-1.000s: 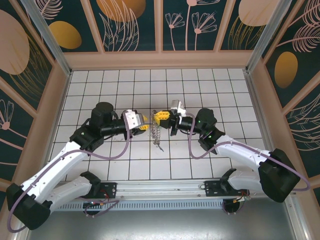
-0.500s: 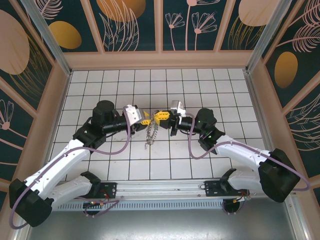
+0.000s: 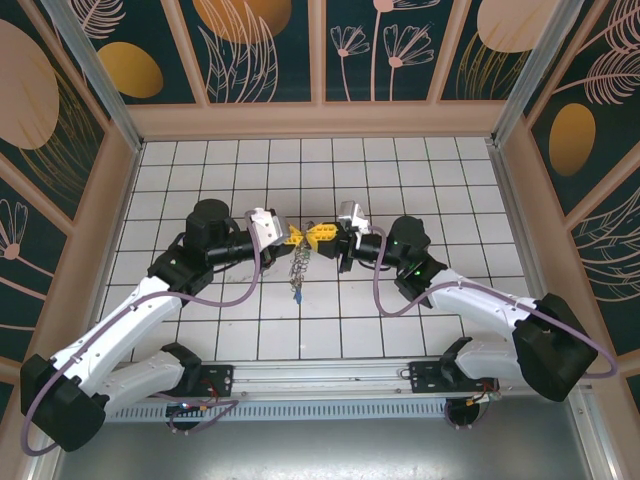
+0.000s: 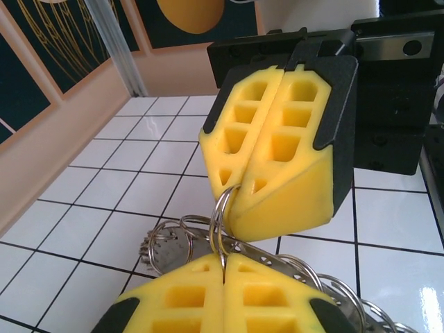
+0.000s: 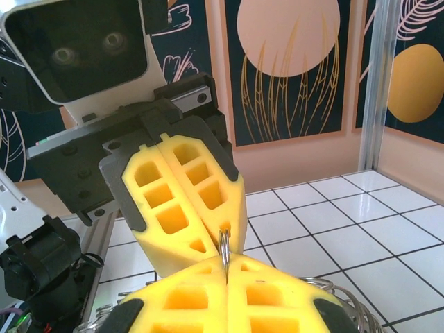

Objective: Put the keys on the keyring

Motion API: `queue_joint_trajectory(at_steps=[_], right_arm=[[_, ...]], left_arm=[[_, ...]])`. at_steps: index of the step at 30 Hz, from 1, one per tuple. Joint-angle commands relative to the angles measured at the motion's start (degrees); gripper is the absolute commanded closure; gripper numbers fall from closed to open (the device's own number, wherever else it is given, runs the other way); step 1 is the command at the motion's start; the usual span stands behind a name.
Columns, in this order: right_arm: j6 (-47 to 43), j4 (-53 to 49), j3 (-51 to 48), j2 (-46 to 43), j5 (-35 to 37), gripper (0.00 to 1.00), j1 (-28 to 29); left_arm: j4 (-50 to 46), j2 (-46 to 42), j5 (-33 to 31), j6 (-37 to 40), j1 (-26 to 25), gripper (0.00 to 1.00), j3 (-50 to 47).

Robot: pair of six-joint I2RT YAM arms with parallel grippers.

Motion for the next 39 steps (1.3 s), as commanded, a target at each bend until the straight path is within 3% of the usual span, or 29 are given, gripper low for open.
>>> queue_joint_trajectory(at_steps=[1, 8, 14, 26, 27, 32, 39], right_arm=[[2.0, 7.19, 1.32, -0.11, 0.46, 1.0, 0.41], [9.07, 16.85, -0.95, 0.31, 5.52, 1.0, 1.44], [9.37, 18.07, -1.18, 1.98, 7.85, 1.0, 3.17], [10.28, 19.4, -1.2, 5.45, 11.22, 1.0, 5.07], [10.24, 19.47, -1.12, 5.72, 11.1, 1.0, 5.16], [8.0, 17.2, -1.31, 4.83, 10.51, 1.0, 4.92], [8.06, 17.18, -2.15, 3.61, 7.54, 1.0, 3.32]], left_arm=[[-0.39, 0.34, 0.96, 1.31, 0.01, 1.0, 0.42], [-0.34, 0.72, 2.44, 1.91, -0.01, 1.0, -0.06], [0.08, 2.29, 6.27, 1.86, -0.56, 1.0, 1.16], [0.47, 3.23, 7.05, 1.21, -3.28, 1.0, 1.35], [1.09, 2.78, 6.84, 0.56, -3.28, 0.99, 1.01], [2.87, -3.88, -0.65, -0.66, -2.9, 0.72, -2.27], [-4.62, -7.91, -1.88, 0.6, -0.39, 0.67, -1.16]])
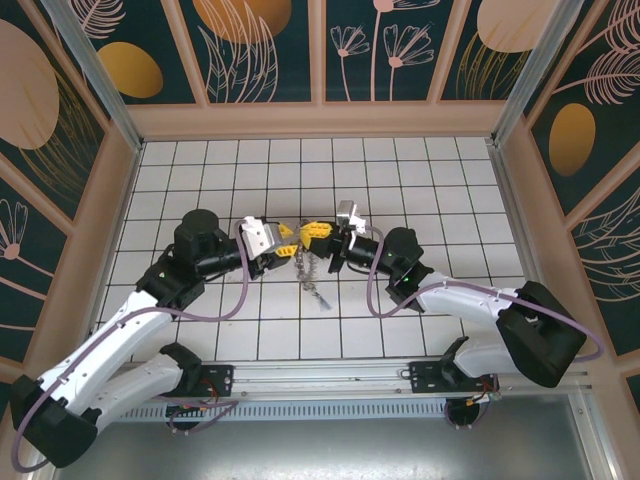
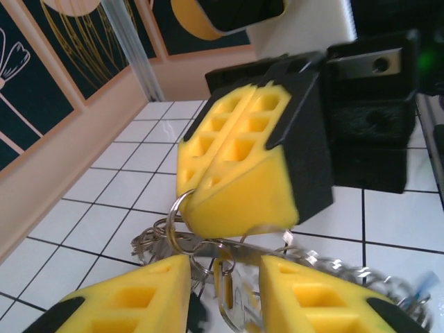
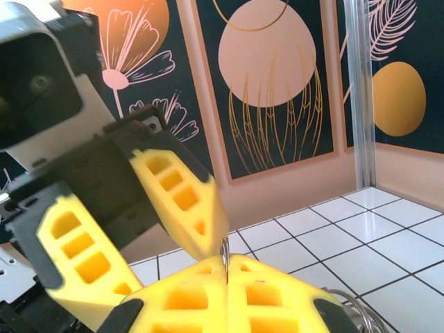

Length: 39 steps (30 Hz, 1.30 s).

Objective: Put the keys on the keyring

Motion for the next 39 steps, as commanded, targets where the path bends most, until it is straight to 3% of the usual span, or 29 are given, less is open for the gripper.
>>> queue_joint_trajectory(at_steps=[1, 20, 26, 33, 39], right_arm=[[-0.59, 3.95, -0.12, -1.42, -1.71, 1.0, -0.83], [-3.02, -0.2, -0.5, -4.43, -5.44, 1.0, -1.87], [-4.04, -0.9, -0.54, -5.72, -8.65, 1.0, -2.78], [-4.46, -2.06, 0.06, -5.85, -10.18, 1.0, -3.7], [-4.29, -1.46, 0.64, -5.19, -11.01, 1.0, -3.7]], left_arm=[[-3.27, -1.31, 1.46, 0.55, 0.62, 0.68, 1.21], [-5.36, 3.84, 4.2, 1.78, 1.94, 0.67, 4.43], [-0.61, 2.76, 5.65, -1.08, 1.94, 0.62, -0.27], [5.57, 4.6, 11.57, -5.74, 1.94, 0.57, -2.52], [8.9, 6.32, 12.16, -7.62, 1.94, 0.55, -3.66]])
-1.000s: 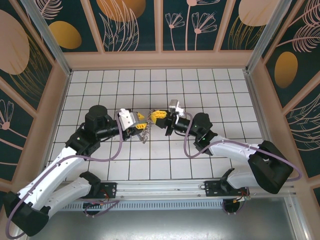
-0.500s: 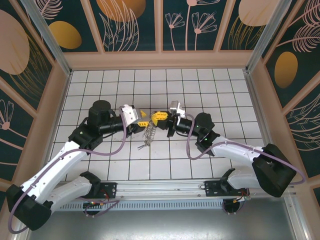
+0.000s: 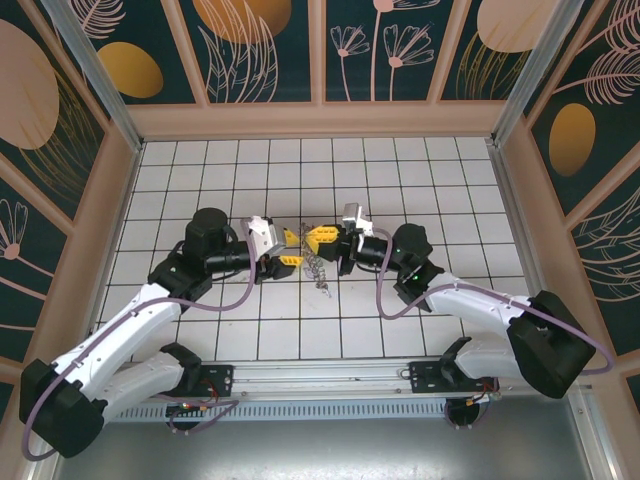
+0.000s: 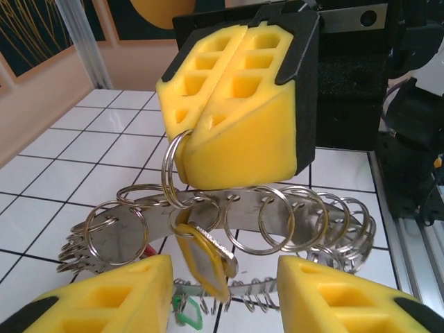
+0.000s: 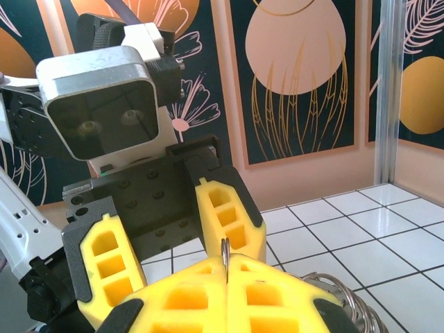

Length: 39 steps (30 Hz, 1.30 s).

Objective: Put the keys on the keyring

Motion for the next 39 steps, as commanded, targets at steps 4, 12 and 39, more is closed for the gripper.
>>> queue_joint_trajectory(at_steps=[4, 12, 39], right_arm=[[-0.9, 3.52, 1.71, -0.99, -2.3, 1.0, -0.29], [-0.29, 4.54, 2.33, -0.16, -2.65, 1.0, -0.24], [2.04, 8.37, 3.3, 1.62, -3.46, 1.0, 0.37]], left_arm=[[3.35, 1.23, 1.13, -0.98, 0.32, 0.55, -0.93], [2.57, 1.35, -0.47, 0.61, 0.32, 0.61, -2.71], [15.34, 0.68, -2.55, -1.89, -0.38, 0.58, -7.04]])
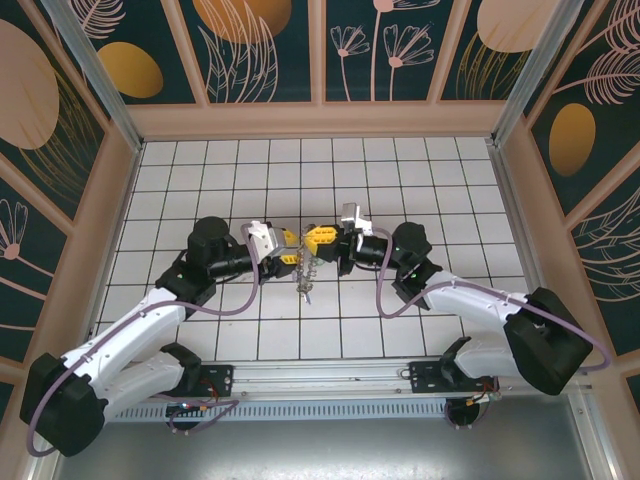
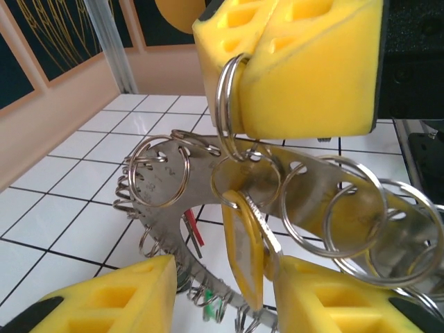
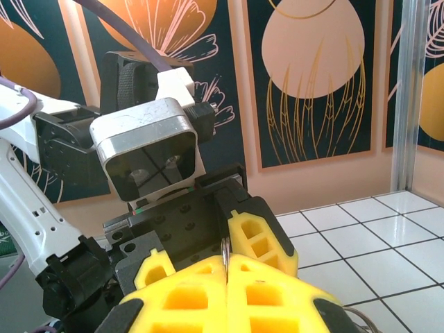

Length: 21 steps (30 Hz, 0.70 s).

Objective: Put the keys on the keyring

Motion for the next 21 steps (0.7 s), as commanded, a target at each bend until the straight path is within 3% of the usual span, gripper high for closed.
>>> queue_joint_trajectory(at_steps=[1, 12, 21], right_arm=[[1.39, 6.52, 2.34, 0.32, -0.84, 1.0, 0.46], [2.03, 7.48, 2.62, 0.98, -0.71, 1.0, 0.9], [1.65, 7.59, 4.12, 2.15, -0.35, 1.0, 1.06]], left_arm=[[5.01, 0.84, 1.9, -1.23, -0.45, 0.58, -0.85], [9.59, 1.15, -0.56, -3.71, -0.56, 0.62, -2.68], [7.98, 0.18, -2.46, -1.58, -0.69, 0.85, -2.88]])
